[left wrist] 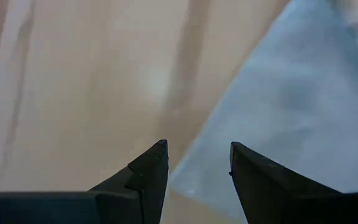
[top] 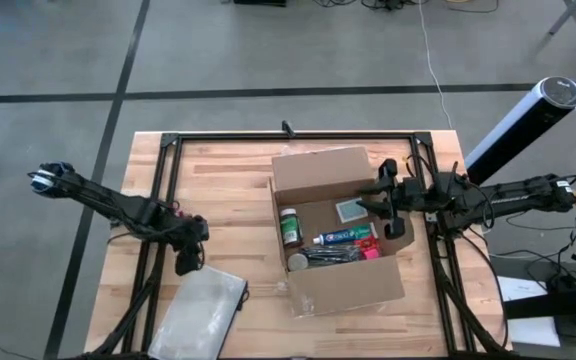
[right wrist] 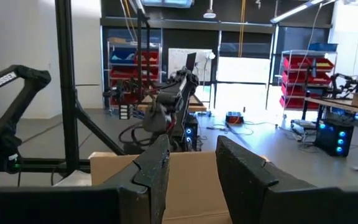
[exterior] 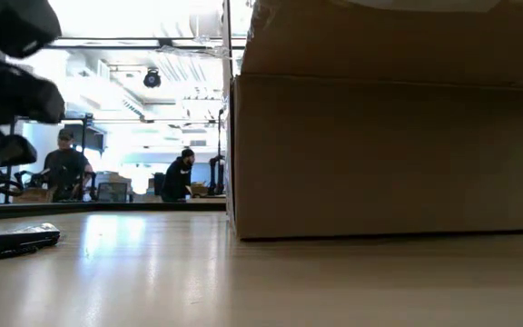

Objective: Unpack boxes

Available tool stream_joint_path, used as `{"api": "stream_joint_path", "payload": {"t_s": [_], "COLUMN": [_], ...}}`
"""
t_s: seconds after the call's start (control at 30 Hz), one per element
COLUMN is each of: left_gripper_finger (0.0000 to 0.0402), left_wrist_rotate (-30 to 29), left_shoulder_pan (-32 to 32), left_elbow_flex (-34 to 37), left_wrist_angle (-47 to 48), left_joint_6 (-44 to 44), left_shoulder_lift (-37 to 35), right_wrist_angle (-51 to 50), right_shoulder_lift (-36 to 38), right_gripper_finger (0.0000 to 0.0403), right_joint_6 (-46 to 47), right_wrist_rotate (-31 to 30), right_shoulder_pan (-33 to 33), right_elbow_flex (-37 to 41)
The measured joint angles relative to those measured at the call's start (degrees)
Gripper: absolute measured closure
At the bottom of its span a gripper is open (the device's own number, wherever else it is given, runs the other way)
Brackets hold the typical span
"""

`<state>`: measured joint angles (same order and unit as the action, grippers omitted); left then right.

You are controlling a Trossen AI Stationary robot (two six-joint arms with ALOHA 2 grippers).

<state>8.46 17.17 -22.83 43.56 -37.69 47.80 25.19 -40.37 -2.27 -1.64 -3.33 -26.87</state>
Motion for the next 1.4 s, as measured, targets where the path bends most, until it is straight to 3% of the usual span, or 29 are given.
{"api": "stream_joint_path", "payload": {"t_s": [0.2, 0.4, 0.57, 0.7, 0.83, 1.13, 1.4], "left_gripper_finger": [0.0246, 0.0246, 0.0246, 0.0246, 0.0246, 0.0246, 0.0246], "left_wrist_rotate": [-5.8, -13.0, -12.2, -6.7, -5.1, -3.2, -2.4], "left_shoulder_pan": [0.0, 0.0, 0.0, 0.3, 3.4, 14.1, 14.9], "left_elbow_flex": [0.0, -0.3, -1.6, -6.9, -9.6, -9.3, -9.8], "left_wrist_angle": [0.8, -0.5, -0.1, -1.7, -4.8, -12.4, -17.6], "left_joint_6": [2.3, -3.4, -3.3, -1.8, -0.2, -4.2, -4.9], "left_shoulder_lift": [8.0, 13.3, 13.8, 11.7, 11.3, 20.9, 34.0], "right_wrist_angle": [0.1, 0.4, 0.8, 0.9, 0.9, 1.1, 1.2], "right_shoulder_lift": [-0.1, -0.1, -0.1, -0.1, -0.2, -0.3, -0.3], "right_gripper_finger": [0.0277, 0.0277, 0.0285, 0.0288, 0.0285, 0.027, 0.0271], "right_joint_6": [0.8, 1.3, 1.0, 0.9, 0.7, -0.6, 0.1], "right_wrist_rotate": [0.0, 0.0, 0.0, 0.0, 0.0, 0.0, 0.0], "right_shoulder_pan": [0.0, 0.0, 0.0, 0.0, 0.0, 0.0, 0.0], "right_elbow_flex": [0.0, 0.0, 0.0, 0.0, 0.0, 0.0, 0.0]}}
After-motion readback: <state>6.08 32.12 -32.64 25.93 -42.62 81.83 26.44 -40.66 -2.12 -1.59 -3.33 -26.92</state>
